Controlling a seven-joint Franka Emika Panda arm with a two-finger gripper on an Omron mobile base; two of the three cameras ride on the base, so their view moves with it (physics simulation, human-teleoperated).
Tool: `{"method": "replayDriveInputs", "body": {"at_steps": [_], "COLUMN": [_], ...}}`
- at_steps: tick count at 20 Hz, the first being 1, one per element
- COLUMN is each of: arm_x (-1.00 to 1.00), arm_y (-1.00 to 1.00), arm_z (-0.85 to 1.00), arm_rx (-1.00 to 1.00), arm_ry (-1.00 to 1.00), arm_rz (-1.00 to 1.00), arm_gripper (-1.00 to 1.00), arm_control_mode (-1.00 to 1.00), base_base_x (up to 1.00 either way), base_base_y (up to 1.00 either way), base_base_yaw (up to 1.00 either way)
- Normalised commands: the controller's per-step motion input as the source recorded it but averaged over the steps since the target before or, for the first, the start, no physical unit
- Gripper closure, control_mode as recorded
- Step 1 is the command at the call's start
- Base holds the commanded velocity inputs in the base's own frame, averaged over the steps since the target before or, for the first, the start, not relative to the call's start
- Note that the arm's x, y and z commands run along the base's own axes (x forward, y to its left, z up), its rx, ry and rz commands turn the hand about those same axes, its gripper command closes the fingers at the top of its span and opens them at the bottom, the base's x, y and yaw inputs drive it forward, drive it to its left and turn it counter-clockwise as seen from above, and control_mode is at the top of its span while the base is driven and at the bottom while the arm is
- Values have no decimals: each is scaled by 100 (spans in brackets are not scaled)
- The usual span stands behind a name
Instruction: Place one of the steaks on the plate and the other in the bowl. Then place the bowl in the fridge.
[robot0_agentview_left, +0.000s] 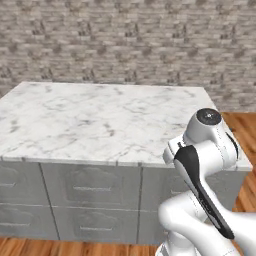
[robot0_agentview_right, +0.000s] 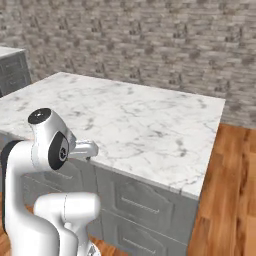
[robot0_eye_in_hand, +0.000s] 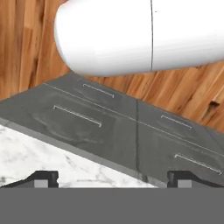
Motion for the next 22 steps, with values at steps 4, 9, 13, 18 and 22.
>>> {"method": "replayDriveInputs", "body": {"at_steps": [4,9,13,18,22], "arm_x": [0,0,0,0,0], "arm_y": [0,0,0,0,0], "arm_z": [0,0,0,0,0], "arm_rx": [0,0,0,0,0], "arm_ry": [0,0,0,0,0], "arm_rz": [0,0,0,0,0], "arm_gripper": [-100,-100,-100,-100,-100], "arm_control_mode": [100,100,100,100,100], "base_base_x": [0,6,12,14,18], "base_base_y": [-74,-73,-69,-69,-70], "base_base_yaw": [-29,-25,-22,-22,-23]}}
